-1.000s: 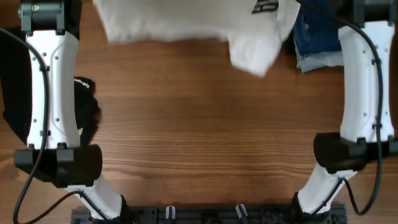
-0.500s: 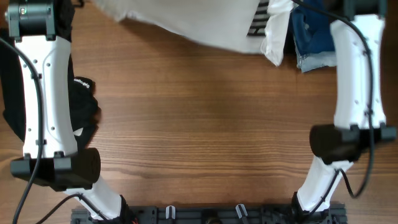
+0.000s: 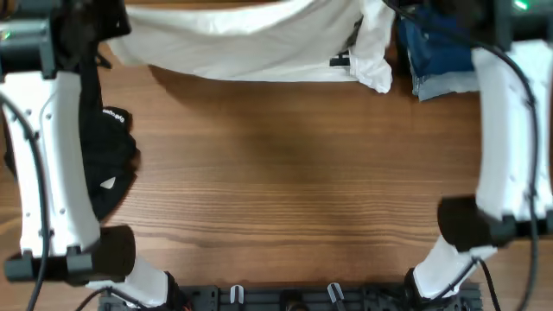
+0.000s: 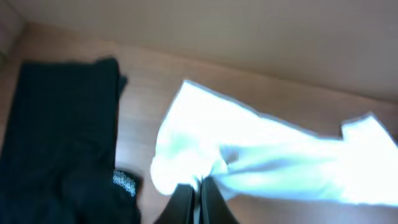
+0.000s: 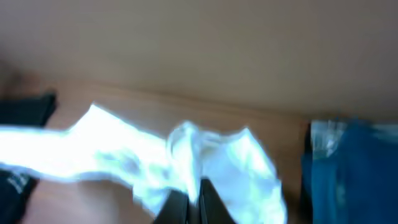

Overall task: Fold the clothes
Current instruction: 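Lay the T-shirt flat on the table with both grippers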

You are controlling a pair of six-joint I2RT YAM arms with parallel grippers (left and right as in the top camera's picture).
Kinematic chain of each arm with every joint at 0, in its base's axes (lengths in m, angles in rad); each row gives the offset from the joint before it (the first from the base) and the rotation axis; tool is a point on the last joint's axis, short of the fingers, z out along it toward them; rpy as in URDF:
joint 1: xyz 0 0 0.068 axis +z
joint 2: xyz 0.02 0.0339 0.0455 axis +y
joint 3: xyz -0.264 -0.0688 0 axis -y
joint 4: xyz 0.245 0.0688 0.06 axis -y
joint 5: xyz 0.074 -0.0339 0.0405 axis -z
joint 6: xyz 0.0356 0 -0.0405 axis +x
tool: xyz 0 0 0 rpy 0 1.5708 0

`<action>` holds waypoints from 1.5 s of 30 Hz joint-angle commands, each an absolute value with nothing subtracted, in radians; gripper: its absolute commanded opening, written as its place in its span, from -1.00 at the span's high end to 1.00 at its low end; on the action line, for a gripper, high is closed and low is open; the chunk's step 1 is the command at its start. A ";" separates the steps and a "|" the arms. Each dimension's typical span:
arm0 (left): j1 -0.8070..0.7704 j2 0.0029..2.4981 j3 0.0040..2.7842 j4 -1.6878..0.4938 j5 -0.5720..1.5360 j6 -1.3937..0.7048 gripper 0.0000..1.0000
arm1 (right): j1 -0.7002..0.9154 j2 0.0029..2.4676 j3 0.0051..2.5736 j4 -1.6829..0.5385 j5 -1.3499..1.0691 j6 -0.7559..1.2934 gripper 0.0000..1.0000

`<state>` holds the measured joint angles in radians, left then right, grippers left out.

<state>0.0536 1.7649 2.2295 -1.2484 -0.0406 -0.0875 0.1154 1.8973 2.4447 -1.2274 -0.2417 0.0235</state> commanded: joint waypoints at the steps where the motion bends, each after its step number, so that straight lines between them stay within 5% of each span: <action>1: 0.056 1.718 2.239 -1.408 0.004 -0.145 0.92 | 0.115 1.777 2.461 -1.414 -0.250 0.088 0.91; 10: 0.056 1.696 2.192 -1.684 0.010 -0.215 0.92 | 0.125 1.641 2.270 -1.609 -0.203 0.217 0.91; 21: 0.059 1.369 1.592 -1.645 -0.046 -0.403 0.92 | 0.125 1.112 1.367 -1.607 -0.142 0.470 0.91; 33: 0.059 1.302 1.313 -1.573 -0.036 -0.436 0.92 | 0.125 1.096 1.108 -1.526 -0.173 0.474 0.91; 45: 0.059 1.321 1.096 -1.184 -0.034 -0.480 0.92 | 0.125 1.317 1.049 -1.237 -0.172 0.445 0.91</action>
<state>0.0540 1.3132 1.0966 -1.2640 -0.0280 -0.4591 0.1200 1.2324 1.0531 -1.3270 -0.1574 0.4561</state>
